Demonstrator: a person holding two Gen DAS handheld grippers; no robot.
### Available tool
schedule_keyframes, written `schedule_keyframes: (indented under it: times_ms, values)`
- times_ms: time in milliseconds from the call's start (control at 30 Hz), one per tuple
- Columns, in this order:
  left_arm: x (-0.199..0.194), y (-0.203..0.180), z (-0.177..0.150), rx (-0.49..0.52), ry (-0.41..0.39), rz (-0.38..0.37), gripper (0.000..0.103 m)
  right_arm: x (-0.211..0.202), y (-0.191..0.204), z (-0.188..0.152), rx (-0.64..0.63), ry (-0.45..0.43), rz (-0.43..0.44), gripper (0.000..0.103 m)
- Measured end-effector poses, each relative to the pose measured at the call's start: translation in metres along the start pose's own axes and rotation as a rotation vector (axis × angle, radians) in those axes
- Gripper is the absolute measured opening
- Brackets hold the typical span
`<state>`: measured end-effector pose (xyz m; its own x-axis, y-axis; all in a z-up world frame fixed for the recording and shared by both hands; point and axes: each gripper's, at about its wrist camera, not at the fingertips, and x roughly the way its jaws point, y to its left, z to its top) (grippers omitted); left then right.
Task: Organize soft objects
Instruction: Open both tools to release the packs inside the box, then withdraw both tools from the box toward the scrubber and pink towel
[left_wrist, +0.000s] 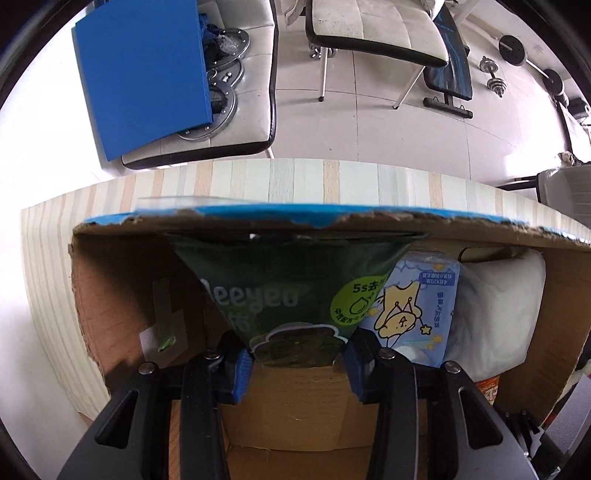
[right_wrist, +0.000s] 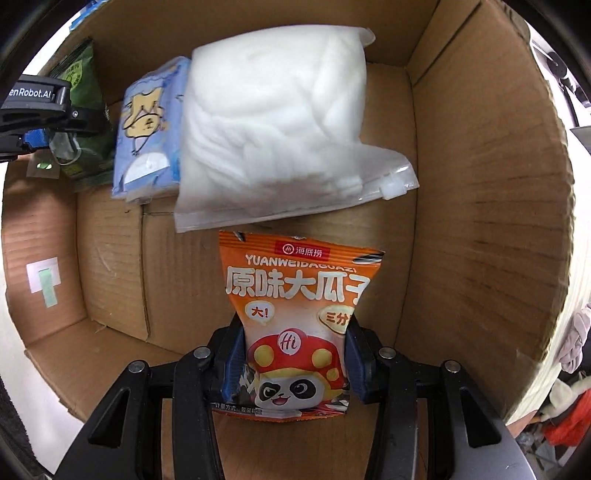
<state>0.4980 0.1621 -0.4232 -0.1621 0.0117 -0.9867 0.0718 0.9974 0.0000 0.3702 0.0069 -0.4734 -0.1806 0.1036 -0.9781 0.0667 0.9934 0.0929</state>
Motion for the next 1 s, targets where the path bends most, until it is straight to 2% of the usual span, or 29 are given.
schedule_keyframes:
  times_ms: [67, 167, 267, 333, 367, 400, 433, 500, 600, 733, 1000]
  values:
    - [-0.004, 0.002, 0.000, -0.015, 0.004, -0.025, 0.043, -0.001, -0.004, 0.001, 0.017, 0.002, 0.005, 0.050]
    - [-0.015, 0.001, 0.000, 0.003, -0.019, -0.033, 0.057, -0.011, -0.005, 0.003, 0.030, 0.001, 0.040, 0.055]
    - [-0.034, -0.002, -0.007, 0.026, -0.069, -0.023, 0.059, -0.026, -0.005, -0.002, 0.031, -0.030, 0.055, 0.062]
    - [-0.049, -0.002, -0.015, 0.023, -0.106, -0.041, 0.072, -0.040, 0.000, -0.006, 0.017, -0.057, 0.051, 0.062]
    - [-0.059, -0.002, -0.022, 0.017, -0.137, -0.052, 0.088, -0.047, 0.003, -0.009, 0.010, -0.070, 0.048, 0.062]
    - [-0.066, -0.001, -0.027, 0.013, -0.163, -0.053, 0.097, -0.053, 0.006, -0.011, 0.003, -0.084, 0.045, 0.065]
    - [-0.075, 0.000, -0.034, 0.008, -0.195, -0.052, 0.098, -0.061, 0.009, -0.015, -0.006, -0.102, 0.038, 0.069]
    - [-0.090, 0.002, -0.052, 0.000, -0.255, -0.049, 0.099, -0.077, 0.014, -0.021, -0.016, -0.141, 0.025, 0.093]
    - [-0.106, 0.007, -0.081, -0.015, -0.320, -0.059, 0.101, -0.102, 0.018, -0.033, -0.022, -0.208, 0.011, 0.103]
    - [-0.121, 0.012, -0.123, -0.025, -0.392, -0.041, 0.102, -0.133, 0.015, -0.055, -0.037, -0.298, -0.028, 0.103]
    - [-0.148, 0.008, -0.209, -0.029, -0.537, 0.025, 0.102, -0.177, 0.005, -0.106, -0.031, -0.423, -0.007, 0.103]
